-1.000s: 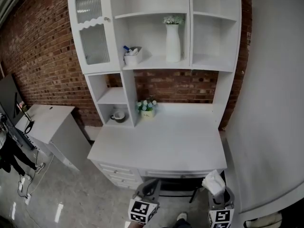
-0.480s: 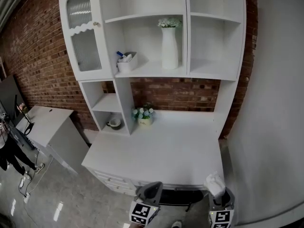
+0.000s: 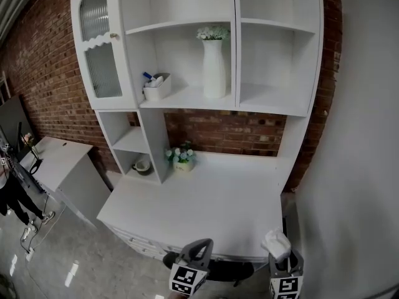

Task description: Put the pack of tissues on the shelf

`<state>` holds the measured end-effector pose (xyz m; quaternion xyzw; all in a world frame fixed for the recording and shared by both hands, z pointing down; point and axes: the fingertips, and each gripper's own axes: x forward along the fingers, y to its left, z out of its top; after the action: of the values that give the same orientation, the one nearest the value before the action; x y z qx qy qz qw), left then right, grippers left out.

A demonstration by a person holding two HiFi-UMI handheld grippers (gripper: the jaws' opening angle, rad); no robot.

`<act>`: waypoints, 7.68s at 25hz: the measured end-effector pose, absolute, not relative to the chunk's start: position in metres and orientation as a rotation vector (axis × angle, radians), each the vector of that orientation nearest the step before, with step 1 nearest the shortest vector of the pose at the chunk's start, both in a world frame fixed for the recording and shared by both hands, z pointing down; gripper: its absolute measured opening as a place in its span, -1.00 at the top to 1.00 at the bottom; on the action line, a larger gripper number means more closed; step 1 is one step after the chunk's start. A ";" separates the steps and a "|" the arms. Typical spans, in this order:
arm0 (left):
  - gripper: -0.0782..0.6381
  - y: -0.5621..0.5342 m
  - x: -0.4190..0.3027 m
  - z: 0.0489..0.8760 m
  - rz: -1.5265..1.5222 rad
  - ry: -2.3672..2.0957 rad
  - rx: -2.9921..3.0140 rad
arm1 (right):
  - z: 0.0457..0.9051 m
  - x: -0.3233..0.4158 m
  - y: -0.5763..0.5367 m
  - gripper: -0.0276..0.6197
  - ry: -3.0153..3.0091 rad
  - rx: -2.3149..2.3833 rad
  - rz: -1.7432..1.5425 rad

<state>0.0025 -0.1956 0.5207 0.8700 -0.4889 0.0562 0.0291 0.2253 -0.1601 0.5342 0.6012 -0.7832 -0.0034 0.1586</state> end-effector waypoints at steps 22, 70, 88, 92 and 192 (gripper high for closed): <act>0.75 -0.242 0.019 0.507 0.108 -1.540 2.713 | 0.538 0.253 -0.205 0.17 -2.228 1.760 0.057; 0.75 -0.348 -0.023 0.474 0.109 -1.533 2.784 | 0.307 0.224 -0.391 0.15 -2.441 1.931 -0.175; 0.75 -0.347 -0.028 0.479 0.112 -1.511 2.789 | 0.259 0.222 -0.415 0.16 -2.458 1.983 -0.217; 0.75 -0.346 -0.032 0.480 0.115 -1.522 2.781 | 0.247 0.223 -0.426 0.15 -2.457 1.987 -0.236; 0.75 -0.338 -0.061 0.490 0.068 -1.602 2.665 | 0.193 0.201 -0.493 -0.52 -2.645 1.856 -0.156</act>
<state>-0.0615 -0.3376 0.4902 0.8568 -0.5150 0.0219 0.0155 0.2005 -0.4934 0.1932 0.5731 -0.8167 -0.0483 -0.0469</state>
